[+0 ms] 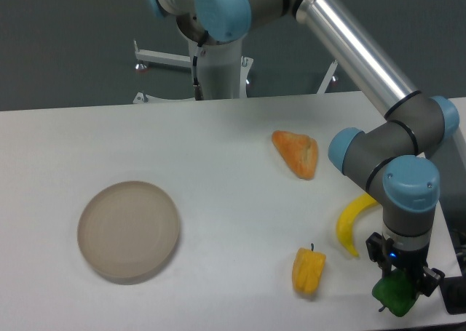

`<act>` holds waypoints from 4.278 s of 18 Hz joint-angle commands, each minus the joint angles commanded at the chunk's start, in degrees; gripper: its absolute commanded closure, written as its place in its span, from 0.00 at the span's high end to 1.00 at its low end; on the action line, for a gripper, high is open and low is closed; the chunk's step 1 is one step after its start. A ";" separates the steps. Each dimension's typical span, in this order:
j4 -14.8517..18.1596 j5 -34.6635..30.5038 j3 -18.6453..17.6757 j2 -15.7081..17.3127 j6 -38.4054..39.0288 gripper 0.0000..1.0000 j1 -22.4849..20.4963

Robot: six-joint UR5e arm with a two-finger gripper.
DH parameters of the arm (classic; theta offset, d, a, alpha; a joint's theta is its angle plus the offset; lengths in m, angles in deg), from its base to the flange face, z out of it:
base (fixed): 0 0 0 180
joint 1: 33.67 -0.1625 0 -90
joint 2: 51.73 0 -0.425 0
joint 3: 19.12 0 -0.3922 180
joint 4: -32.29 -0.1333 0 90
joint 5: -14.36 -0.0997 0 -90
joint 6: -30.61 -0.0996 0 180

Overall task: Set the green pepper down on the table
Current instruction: 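Lift the held green bell pepper up from the table edge, then carry the green pepper toward the plate and lower it, then set the green pepper on the table and open the gripper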

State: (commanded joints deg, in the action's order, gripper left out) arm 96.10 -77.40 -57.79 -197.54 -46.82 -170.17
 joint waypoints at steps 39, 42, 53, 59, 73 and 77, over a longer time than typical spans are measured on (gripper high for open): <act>-2.72 15.73 -56.41 34.45 -1.67 0.36 3.34; -3.34 16.52 -58.18 34.98 -0.36 0.36 4.04; -3.78 20.74 -59.50 34.19 4.40 0.36 4.66; -3.78 20.74 -59.33 33.57 4.31 0.36 5.10; -3.69 20.74 -58.97 33.13 4.83 0.41 5.10; -3.78 20.74 -59.15 33.05 4.75 0.43 5.10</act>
State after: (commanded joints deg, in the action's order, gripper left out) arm 92.32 -56.65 -116.94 -164.50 -42.07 -165.07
